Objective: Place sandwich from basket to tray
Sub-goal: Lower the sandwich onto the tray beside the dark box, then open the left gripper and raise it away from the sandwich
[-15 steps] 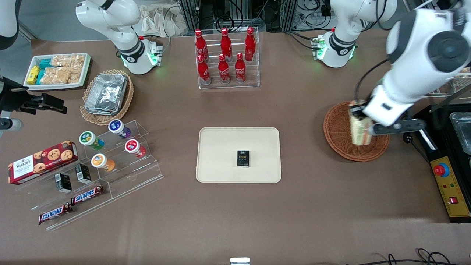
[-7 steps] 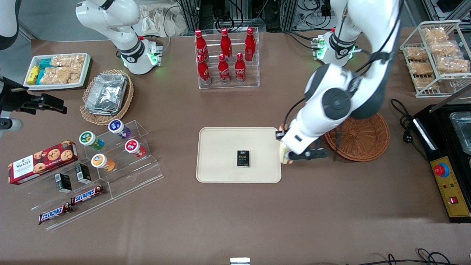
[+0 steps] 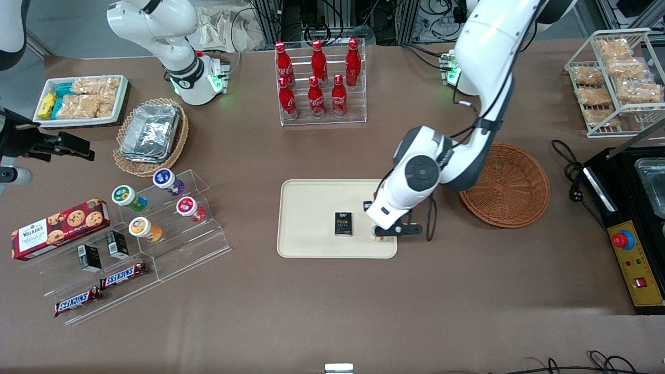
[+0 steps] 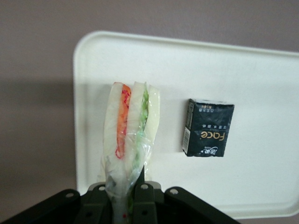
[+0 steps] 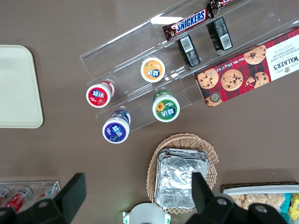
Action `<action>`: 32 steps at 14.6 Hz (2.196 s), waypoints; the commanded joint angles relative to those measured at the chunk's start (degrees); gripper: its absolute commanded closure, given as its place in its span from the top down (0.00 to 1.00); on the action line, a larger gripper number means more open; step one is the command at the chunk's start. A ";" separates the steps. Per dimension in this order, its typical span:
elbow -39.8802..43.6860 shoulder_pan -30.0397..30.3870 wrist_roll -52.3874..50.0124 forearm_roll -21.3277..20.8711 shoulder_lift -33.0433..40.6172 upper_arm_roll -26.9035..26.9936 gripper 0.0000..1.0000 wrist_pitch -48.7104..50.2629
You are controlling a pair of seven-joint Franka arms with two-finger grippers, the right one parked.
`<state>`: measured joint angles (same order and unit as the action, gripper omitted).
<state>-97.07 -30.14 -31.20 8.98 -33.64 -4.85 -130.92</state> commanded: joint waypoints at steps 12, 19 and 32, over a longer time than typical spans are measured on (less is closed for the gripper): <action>-5.14 -1.06 -3.43 -5.03 -0.37 0.54 0.29 -2.41; -4.62 0.51 -4.05 -5.64 1.99 0.54 1.00 0.12; 11.82 20.18 20.42 -6.16 19.13 0.54 1.00 33.27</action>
<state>-84.53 -14.58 -18.91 3.60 -17.76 -3.60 -99.45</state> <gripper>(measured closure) 0.000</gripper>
